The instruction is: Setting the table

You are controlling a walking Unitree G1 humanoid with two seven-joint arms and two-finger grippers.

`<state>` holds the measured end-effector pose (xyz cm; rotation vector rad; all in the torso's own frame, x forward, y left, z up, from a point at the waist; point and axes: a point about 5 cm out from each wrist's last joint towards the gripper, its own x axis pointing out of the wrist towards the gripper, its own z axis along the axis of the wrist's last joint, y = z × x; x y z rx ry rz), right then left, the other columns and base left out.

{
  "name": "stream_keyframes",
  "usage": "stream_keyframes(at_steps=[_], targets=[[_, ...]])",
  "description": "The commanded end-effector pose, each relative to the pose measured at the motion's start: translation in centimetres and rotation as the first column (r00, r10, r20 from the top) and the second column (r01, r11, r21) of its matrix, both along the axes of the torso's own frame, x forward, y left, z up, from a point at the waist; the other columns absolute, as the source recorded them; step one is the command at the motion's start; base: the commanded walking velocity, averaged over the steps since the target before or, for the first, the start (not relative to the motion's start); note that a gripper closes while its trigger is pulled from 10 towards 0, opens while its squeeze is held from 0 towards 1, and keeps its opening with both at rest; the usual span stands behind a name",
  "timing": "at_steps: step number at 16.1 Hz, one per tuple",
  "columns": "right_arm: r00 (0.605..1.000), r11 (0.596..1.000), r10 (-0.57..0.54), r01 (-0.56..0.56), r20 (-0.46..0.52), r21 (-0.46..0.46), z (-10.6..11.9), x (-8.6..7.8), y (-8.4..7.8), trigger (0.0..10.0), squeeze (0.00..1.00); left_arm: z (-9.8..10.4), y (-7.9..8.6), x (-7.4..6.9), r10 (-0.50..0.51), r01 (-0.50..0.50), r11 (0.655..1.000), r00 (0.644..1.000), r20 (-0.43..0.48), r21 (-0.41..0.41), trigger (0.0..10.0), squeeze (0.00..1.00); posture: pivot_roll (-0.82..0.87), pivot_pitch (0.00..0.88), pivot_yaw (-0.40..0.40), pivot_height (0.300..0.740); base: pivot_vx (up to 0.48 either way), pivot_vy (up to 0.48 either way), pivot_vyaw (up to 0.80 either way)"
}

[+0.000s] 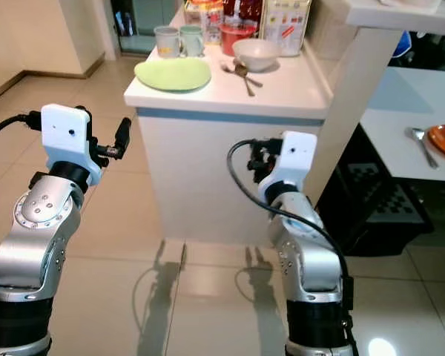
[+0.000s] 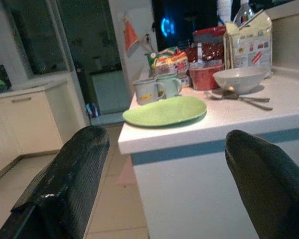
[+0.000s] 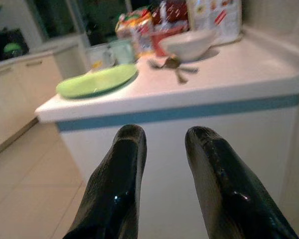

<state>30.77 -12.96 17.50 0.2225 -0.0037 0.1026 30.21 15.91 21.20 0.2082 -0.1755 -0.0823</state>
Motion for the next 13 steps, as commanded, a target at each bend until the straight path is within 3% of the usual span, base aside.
stream_keyframes(at_steps=[1, 2, 3, 8, 12, 13], targets=[[0.999, 1.000, -0.005, 0.004, 0.038, 0.027, 1.0, 0.4, -0.3, 10.0, 0.00, 0.5, -0.4, 0.2, -0.012, 0.012, 1.000, 1.000, 0.002, -0.022, 10.0, 0.05, 0.03, 0.000, 0.000, 0.740, 0.375, 0.000, 0.00], [0.999, 0.999, 0.010, -0.012, 0.048, 0.047, 1.2, 0.5, -0.3, 10.0, 0.16, 0.4, -0.3, 0.3, -0.006, 0.005, 0.999, 1.000, -0.018, -0.054, 10.0, 0.33, 0.03, 0.000, -0.001, 0.740, 0.379, 0.000, 0.00], [0.998, 0.998, 0.025, -0.028, 0.059, 0.052, 1.5, 0.5, -0.2, 10.0, 1.00, 0.4, -0.2, 0.3, -0.007, 0.005, 0.997, 1.000, -0.024, -0.071, 10.0, 1.00, 0.03, 0.000, -0.001, 0.740, 0.379, 0.000, 0.00], [0.992, 0.997, 0.073, -0.075, 0.105, 0.016, 2.8, 1.1, 0.6, 10.0, 1.00, 0.7, 0.2, 0.4, 0.015, -0.017, 0.996, 1.000, -0.019, -0.083, 10.0, 1.00, 0.04, 0.000, -0.009, 0.740, 0.379, 0.000, 0.00], [0.989, 0.995, 0.097, -0.093, 0.113, -0.047, 3.3, 1.6, 1.2, 10.0, 1.00, 0.8, 0.6, 0.3, 0.039, -0.041, 0.996, 0.999, -0.019, -0.077, 10.0, 1.00, 0.04, 0.000, -0.017, 0.740, 0.379, 0.000, 0.80], [0.988, 0.994, 0.101, -0.095, 0.114, -0.058, 3.3, 1.6, 1.3, 10.0, 0.00, 0.8, 0.7, 0.2, 0.044, -0.045, 0.997, 0.999, -0.018, -0.070, 10.0, 1.00, 0.04, 0.000, -0.017, 0.740, 0.375, 0.000, 0.00]])
